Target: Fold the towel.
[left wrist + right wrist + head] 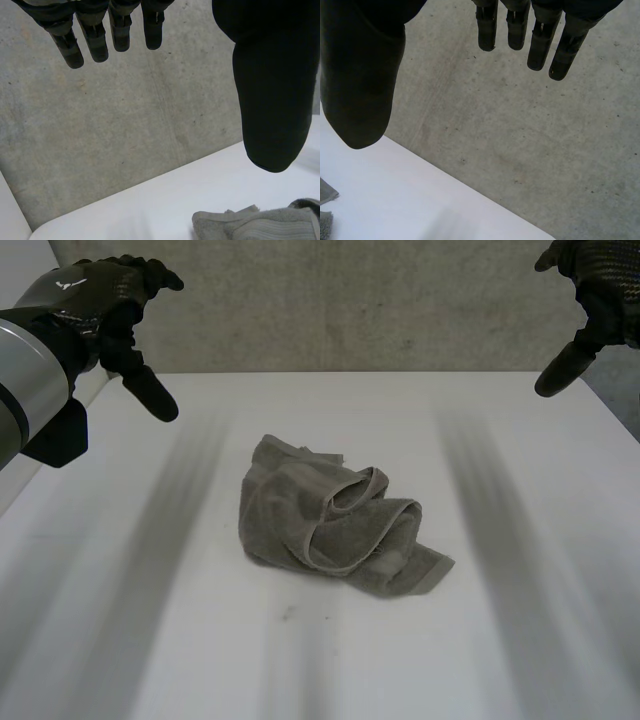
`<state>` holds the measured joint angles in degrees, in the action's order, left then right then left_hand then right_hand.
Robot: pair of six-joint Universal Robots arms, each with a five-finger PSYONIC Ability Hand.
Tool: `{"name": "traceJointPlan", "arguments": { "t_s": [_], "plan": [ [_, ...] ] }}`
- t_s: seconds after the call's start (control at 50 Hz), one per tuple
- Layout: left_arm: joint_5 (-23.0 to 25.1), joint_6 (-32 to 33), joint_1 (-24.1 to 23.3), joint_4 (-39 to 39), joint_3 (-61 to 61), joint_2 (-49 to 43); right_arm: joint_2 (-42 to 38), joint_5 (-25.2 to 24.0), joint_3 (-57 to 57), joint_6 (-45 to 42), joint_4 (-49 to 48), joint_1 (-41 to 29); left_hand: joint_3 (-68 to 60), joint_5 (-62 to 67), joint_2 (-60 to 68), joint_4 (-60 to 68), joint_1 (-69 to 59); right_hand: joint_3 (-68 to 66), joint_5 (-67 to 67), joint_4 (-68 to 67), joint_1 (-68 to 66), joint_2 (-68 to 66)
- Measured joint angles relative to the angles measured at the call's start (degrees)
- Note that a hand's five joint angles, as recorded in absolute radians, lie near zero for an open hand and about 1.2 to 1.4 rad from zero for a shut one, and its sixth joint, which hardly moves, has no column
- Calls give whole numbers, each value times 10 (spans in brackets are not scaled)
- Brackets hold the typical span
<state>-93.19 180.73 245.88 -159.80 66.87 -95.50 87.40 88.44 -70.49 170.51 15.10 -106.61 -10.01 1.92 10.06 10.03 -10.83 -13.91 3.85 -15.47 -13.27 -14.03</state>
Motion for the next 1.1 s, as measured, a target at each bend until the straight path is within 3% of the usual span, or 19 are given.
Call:
{"name": "traceJointPlan", "arguments": {
  "t_s": [0.22,0.34,0.44,0.56,0.8,1.0,1.1],
  "plan": [
    [5,9,0,-12,15,3,-7,-12,-2,-14,7,0,0,0,0,0,0,0,0,0,0,0],
    [21,25,-4,-45,37,-11,-21,-49,-15,-90,13,-4,0,0,-1,-1,5,0,0,0,0,0],
    [69,97,-8,-86,64,-54,-45,-100,-49,-190,9,-7,0,0,-1,-1,5,0,0,0,0,0],
    [144,191,-14,-111,81,-122,-96,-139,-90,-227,-24,-8,0,0,-1,-1,5,0,0,0,-1,0],
    [280,287,-15,-146,85,-263,-237,-149,-148,-177,-191,-11,-29,5,28,28,-21,-122,129,-107,-124,-118],
    [298,369,-16,-163,85,-337,-352,-164,-119,-63,-251,-13,-164,146,168,164,-161,-130,136,-114,-133,-122],
    [295,400,-16,-176,83,-355,-390,-196,-90,-19,-261,-20,-348,320,349,349,-334,-275,272,-259,-281,-276]
  ]
}}
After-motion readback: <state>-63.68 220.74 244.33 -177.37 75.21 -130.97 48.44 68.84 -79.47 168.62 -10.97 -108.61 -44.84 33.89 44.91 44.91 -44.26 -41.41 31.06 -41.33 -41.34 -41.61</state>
